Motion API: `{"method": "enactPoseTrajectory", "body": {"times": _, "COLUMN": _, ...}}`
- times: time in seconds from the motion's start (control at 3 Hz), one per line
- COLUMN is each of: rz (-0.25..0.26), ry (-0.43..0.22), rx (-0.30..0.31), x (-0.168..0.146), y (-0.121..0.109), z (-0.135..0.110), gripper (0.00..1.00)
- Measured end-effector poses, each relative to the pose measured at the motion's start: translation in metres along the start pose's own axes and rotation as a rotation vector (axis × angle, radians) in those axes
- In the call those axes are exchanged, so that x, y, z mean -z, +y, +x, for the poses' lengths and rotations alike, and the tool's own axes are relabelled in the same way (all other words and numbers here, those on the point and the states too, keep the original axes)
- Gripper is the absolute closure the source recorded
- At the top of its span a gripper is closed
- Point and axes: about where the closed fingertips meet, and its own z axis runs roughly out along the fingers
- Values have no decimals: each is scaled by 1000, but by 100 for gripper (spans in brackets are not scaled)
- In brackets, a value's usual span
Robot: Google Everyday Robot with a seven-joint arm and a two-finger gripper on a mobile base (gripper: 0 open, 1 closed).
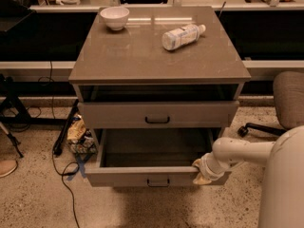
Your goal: Open middle drawer
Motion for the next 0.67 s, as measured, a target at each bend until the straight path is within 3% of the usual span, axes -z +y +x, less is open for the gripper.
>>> {"method": "enactPoseTrajectory", "body": {"times": 0.33, "rz": 0, "ry": 0, "rx": 0, "x": 4, "y": 0, "z": -1, "gripper": 85}}
{"method": "enactPoseTrajectory", "body": {"times": 0.67, "rz": 0, "ry": 0, "rx": 0, "x": 4, "y": 0, "z": -1, "gripper": 100}}
